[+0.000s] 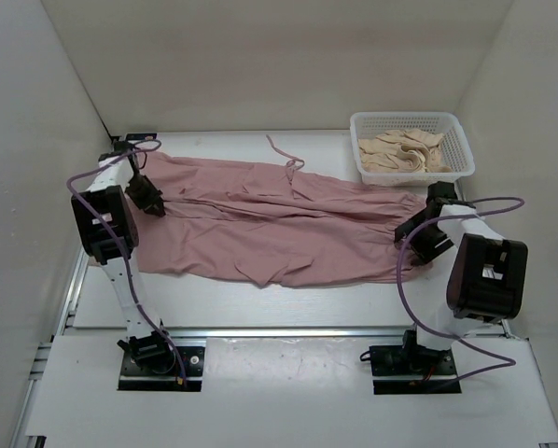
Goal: Fold and stack the trousers
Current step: Flatten the trousers out, then fold the trousers
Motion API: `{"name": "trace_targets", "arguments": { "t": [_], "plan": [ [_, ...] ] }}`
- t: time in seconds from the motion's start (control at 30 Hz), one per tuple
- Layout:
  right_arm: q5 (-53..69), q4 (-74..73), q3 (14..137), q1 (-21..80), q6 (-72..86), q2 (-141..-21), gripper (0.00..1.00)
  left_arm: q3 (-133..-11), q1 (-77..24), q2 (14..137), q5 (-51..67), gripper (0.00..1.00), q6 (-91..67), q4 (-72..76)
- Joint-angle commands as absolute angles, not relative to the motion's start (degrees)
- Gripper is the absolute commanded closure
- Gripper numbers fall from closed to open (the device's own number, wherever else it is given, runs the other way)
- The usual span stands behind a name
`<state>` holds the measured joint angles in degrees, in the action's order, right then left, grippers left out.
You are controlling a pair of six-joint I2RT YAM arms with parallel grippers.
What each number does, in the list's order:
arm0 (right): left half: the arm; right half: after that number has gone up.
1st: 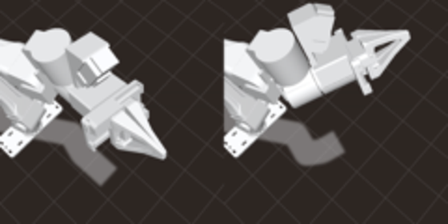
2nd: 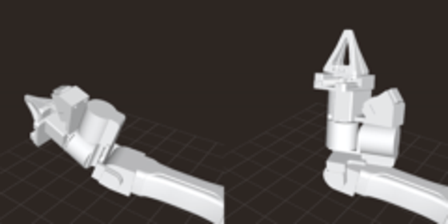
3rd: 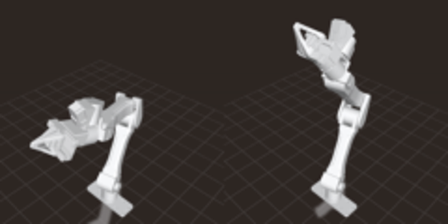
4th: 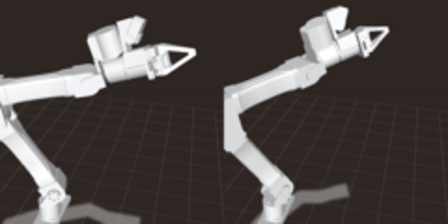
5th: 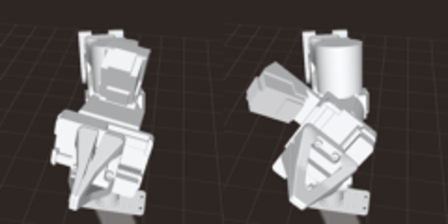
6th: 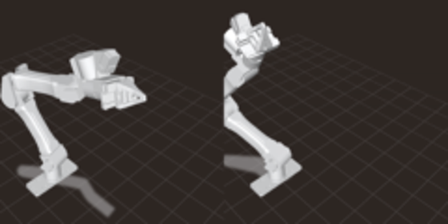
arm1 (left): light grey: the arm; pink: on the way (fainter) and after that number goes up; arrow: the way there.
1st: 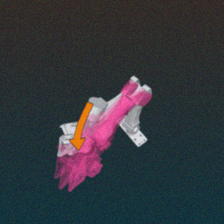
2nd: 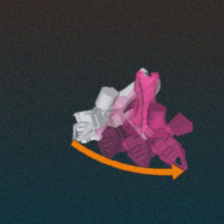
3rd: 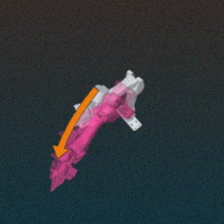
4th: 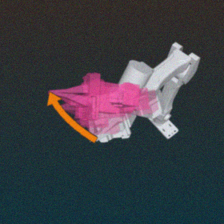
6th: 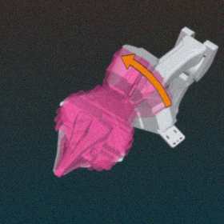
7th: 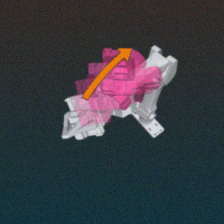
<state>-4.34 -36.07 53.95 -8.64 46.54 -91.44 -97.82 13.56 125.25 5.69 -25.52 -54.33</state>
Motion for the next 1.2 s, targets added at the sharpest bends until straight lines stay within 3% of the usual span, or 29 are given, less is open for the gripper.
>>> {"name": "trace_targets", "arguments": {
  "t": [0.0,0.07,0.17,0.33,0.63,0.83,0.87,1.1,1.17],
  "plan": [
    [-7.64,-39.01,58.26,-9.05,46.24,-87.46,0.22,-106.33,12.57,122.53,5.55,0.72,-23.55,-59.39],
    [-8.17,-40.25,59.58,-9.05,44.57,-84.39,0.18,-107.14,12.57,119.64,2.48,0.66,-23.55,-60.03],
    [-8.70,-42.27,60.12,-9.05,43.25,-75.01,0.15,-102.43,12.57,110.85,-1.57,0.00,-24.08,-59.24],
    [-7.56,-43.94,57.93,-9.05,40.00,-66.10,0.13,-87.83,15.02,96.62,-5.01,0.00,-27.59,-55.12],
    [-4.83,-45.09,55.55,-9.05,35.07,-60.12,0.13,-67.96,24.43,93.08,-5.01,0.03,-31.90,-50.19],
    [-2.72,-46.85,56.07,-9.05,34.54,-57.49,0.13,-65.31,29.34,95.71,-3.70,0.03,-31.30,-47.38],
    [-2.72,-46.85,56.07,-9.05,34.54,-56.87,0.13,-65.30,29.96,96.23,-3.08,0.07,-30.59,-46.85],
    [-1.58,-47.90,55.02,-9.05,35.07,-55.20,0.13,-66.97,32.70,100.72,0.53,0.06,-28.57,-46.32],
    [-1.06,-47.90,55.02,-9.05,35.07,-54.67,0.13,-67.50,33.40,102.12,1.05,0.18,-28.56,-46.32]
  ]
}}
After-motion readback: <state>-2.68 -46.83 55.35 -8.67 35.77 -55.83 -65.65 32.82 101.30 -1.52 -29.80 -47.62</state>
